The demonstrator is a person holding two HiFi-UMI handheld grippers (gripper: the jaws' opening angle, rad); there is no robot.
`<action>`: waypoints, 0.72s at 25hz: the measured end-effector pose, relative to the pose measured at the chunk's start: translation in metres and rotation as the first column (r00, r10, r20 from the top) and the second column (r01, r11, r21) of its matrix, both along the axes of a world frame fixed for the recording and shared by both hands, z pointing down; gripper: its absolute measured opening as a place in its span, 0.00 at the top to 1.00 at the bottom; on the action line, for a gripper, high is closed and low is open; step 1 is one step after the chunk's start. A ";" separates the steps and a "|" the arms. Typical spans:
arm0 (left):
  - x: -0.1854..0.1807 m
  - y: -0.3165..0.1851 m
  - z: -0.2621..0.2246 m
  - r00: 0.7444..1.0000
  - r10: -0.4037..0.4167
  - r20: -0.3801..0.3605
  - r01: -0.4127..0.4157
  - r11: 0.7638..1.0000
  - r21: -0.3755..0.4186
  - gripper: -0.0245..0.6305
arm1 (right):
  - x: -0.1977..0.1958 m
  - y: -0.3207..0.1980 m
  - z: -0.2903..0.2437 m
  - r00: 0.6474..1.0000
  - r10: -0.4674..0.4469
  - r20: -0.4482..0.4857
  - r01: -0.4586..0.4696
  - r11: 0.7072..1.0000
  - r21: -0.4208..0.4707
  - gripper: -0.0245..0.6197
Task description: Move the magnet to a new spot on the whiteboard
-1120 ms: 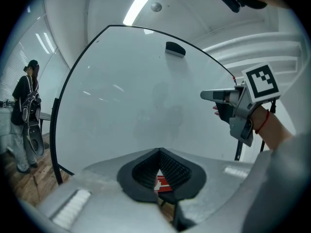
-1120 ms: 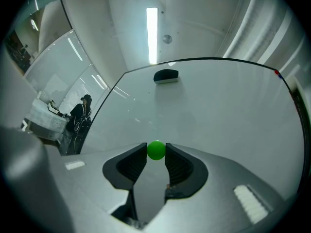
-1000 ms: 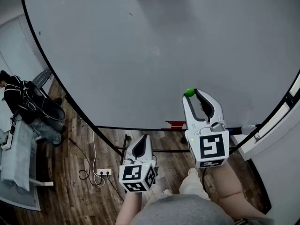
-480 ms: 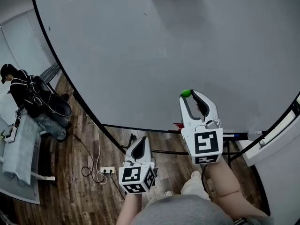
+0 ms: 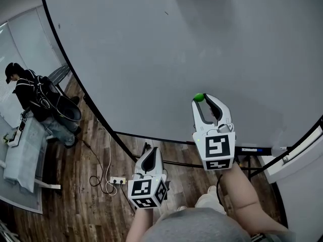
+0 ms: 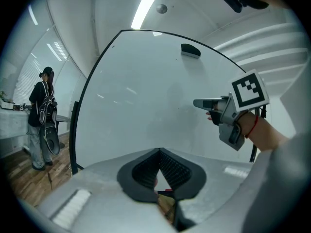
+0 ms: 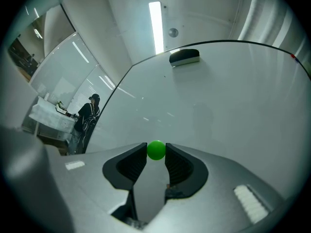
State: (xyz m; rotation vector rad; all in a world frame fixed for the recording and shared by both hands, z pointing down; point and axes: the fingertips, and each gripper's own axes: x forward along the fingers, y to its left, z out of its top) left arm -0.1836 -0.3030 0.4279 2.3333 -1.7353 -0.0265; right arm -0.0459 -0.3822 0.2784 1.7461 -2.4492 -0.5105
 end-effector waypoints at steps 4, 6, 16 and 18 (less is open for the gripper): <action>-0.003 -0.004 0.000 1.000 -0.009 0.001 0.009 1.000 0.000 0.97 | -0.002 -0.010 0.003 1.000 0.003 -0.012 -0.003 1.000 -0.009 0.77; -0.003 -0.006 0.000 1.000 -0.012 0.000 0.012 1.000 0.000 0.97 | -0.002 -0.015 0.006 1.000 0.005 -0.017 -0.005 1.000 -0.016 0.77; -0.003 -0.011 0.001 1.000 -0.010 0.003 0.010 1.000 0.004 0.97 | 0.001 -0.029 0.013 0.999 0.032 -0.036 -0.033 0.999 -0.030 0.77; -0.003 -0.012 0.001 1.000 -0.007 0.005 0.007 1.000 0.004 0.97 | 0.000 -0.031 0.014 0.999 0.037 -0.040 -0.038 0.999 -0.032 0.77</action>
